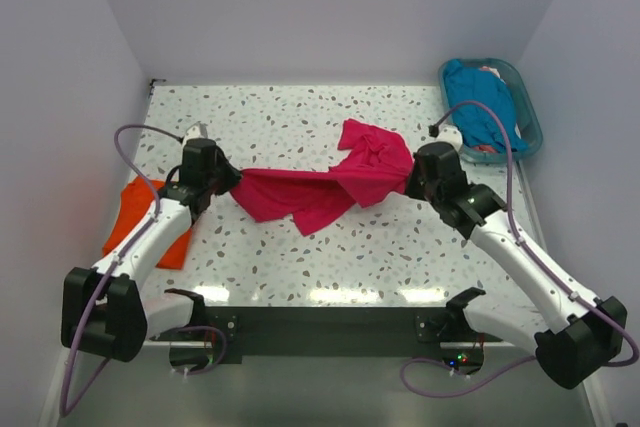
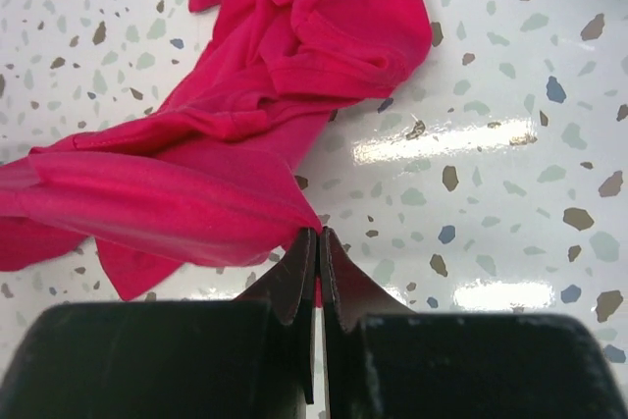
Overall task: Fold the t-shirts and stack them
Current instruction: Flatten the tshirt out
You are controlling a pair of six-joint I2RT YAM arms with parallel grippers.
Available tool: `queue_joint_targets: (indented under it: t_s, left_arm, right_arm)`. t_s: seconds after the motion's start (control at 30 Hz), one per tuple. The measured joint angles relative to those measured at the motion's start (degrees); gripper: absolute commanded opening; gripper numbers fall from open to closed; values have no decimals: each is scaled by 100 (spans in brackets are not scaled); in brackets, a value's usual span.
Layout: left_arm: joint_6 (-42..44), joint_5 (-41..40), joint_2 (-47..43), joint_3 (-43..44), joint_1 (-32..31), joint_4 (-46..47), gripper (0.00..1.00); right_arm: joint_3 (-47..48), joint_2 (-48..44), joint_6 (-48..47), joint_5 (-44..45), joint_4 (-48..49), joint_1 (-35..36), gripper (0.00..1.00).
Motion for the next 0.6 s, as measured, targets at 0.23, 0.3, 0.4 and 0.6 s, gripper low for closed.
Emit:
queue_joint_targets:
  t_s: [0.23,0.3,0.4,0.6]
  left_arm:
    - [518,24,-87,1528,46,-603,0]
    - [756,26,-103,2177,46,-671,0]
    - [1095,76,-170,3097,48,-715,0]
    - [1550,358,-715,4293,50,-750,0]
  right_arm:
    - [1528,2,-245,61,-304,-79,0]
    - [2107,28,-328,129,-280,-90,0]
    - [2828,33,-448,164,-278,-92,0]
    - [3683,-59,-568,127,-328,-90,0]
